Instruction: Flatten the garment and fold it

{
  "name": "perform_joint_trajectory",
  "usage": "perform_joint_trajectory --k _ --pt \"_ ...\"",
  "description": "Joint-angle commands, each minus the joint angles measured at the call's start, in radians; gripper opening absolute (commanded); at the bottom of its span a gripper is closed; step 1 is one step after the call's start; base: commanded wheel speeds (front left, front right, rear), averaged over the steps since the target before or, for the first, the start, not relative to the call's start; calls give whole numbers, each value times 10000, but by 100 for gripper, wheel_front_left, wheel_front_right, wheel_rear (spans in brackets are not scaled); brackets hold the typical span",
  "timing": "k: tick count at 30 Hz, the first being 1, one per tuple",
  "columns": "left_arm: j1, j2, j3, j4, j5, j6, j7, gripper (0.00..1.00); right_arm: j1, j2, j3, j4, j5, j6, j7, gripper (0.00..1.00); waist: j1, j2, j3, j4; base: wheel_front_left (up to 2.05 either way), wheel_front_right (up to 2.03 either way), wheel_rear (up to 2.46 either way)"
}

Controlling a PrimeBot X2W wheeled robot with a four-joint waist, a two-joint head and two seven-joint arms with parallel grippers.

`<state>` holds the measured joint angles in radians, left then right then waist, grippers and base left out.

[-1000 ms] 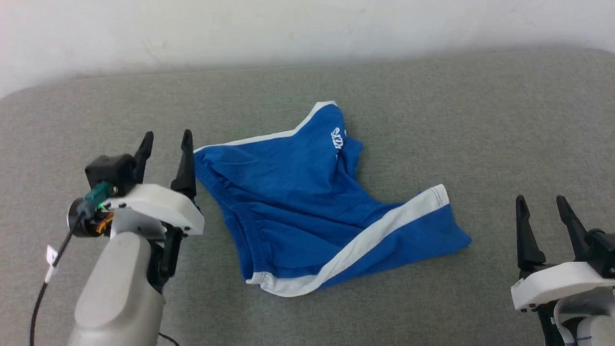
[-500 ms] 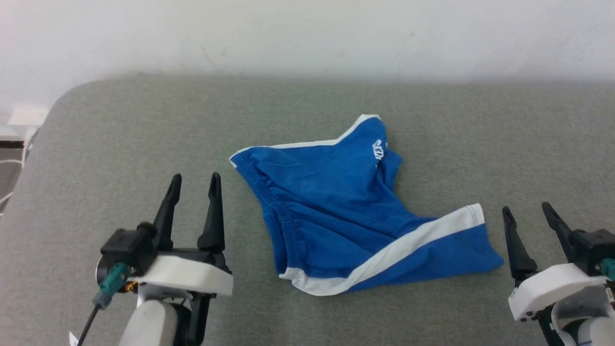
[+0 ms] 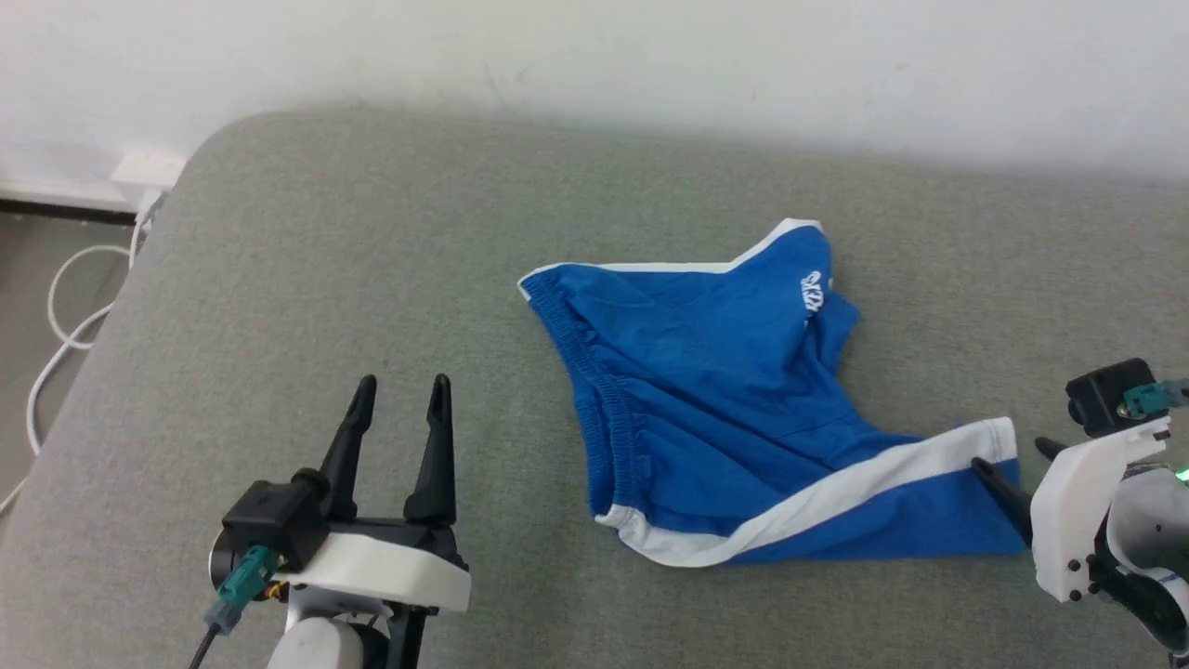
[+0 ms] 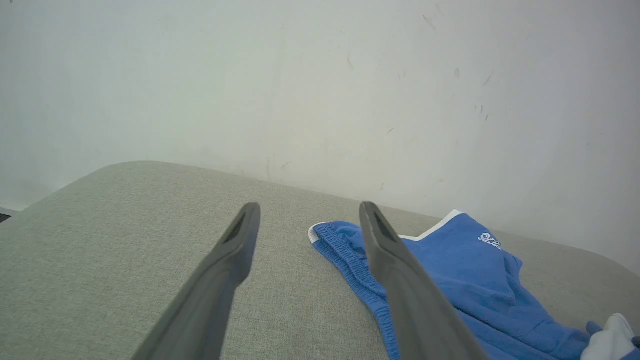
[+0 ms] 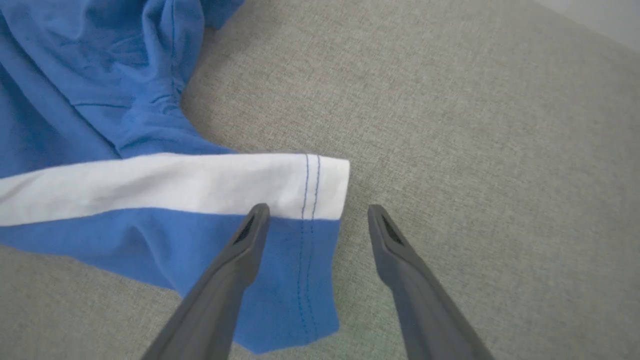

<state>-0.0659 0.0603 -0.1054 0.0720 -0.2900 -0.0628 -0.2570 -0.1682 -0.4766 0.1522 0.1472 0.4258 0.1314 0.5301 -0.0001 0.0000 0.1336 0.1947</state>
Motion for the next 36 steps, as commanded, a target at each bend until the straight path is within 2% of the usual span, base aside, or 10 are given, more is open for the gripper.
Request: perform_joint_trajectory --k 1,5,14,16,19,27,33,36 --pt "-194 -65 2 52 56 -113 -46 100 -274 -190 262 84 427 -7 420 100 1 0 190 256 0 0 0" --pt "-297 -90 -22 57 54 -133 -46 100 -541 -563 634 238 845 -7 770 100 1 0 332 387 0 0 0" --pt "-416 -98 -240 233 -166 -49 -47 100 -1101 -967 1703 901 926 -7 245 100 1 0 524 429 0 0 0" --pt "-445 -99 -283 302 -221 -21 -47 100 -1242 -1051 1998 986 920 -7 -103 0 1 0 493 385 0 0 0" --pt "-435 -99 -314 400 -290 9 -47 100 -1414 -1182 2340 1158 846 -7 -788 0 1 0 364 288 0 0 0" --pt "-273 -100 -225 531 -301 0 -47 100 -1676 -1483 2374 1292 597 -7 -2477 0 1 0 -105 -98 0 0 0" --pt "-105 -100 -111 518 -341 -24 -47 100 -1520 -1871 1962 673 72 -7 -3916 0 1 0 -482 -436 0 0 0" --pt "31 -100 -95 511 -410 -14 -47 100 -954 -1967 1830 -15 364 -7 -4476 0 1 0 -626 -615 0 0 0"
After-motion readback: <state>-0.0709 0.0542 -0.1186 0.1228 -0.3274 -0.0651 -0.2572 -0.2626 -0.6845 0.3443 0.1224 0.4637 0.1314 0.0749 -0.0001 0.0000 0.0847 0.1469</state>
